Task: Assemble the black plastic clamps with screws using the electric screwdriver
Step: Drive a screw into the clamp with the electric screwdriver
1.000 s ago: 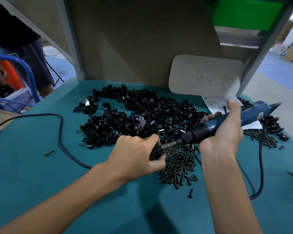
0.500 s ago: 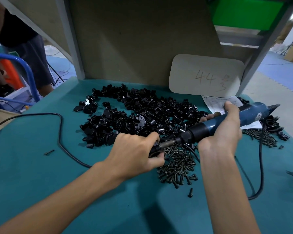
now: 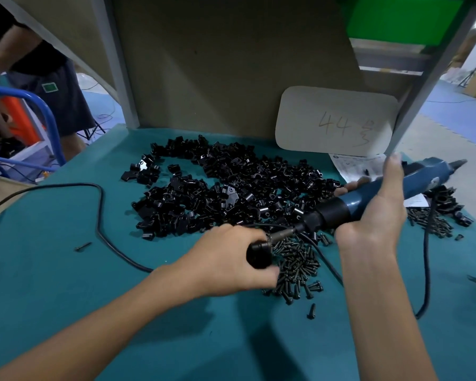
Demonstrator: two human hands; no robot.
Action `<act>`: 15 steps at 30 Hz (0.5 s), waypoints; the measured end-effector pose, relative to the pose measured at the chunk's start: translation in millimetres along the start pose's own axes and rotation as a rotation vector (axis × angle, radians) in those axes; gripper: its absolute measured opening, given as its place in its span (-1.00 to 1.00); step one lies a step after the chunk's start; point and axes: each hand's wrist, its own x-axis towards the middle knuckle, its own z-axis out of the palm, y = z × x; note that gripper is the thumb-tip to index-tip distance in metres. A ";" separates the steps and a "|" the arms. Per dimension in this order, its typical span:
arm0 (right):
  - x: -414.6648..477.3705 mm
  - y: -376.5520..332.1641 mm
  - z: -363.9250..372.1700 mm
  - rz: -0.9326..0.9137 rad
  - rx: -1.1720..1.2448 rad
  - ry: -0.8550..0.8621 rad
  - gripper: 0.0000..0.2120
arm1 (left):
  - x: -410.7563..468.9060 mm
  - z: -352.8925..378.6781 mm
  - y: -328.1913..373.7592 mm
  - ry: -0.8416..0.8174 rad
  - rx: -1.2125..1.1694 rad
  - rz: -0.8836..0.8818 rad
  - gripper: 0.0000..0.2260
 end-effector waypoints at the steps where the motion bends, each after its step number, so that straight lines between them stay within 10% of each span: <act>1: 5.8 -5.0 -4.3 -0.031 -0.029 -0.019 -0.45 | 0.2 -1.6 -2.6 -0.112 -0.053 -0.020 -0.68; 10: 54.5 16.5 -109.8 -0.007 -1.605 -0.428 -0.63 | 8.6 -1.1 -28.0 -0.057 0.006 -0.119 -0.44; 15: 57.0 32.3 -126.9 -0.029 -2.076 -0.504 -0.36 | 22.4 10.3 -21.0 -0.056 0.125 -0.035 -0.49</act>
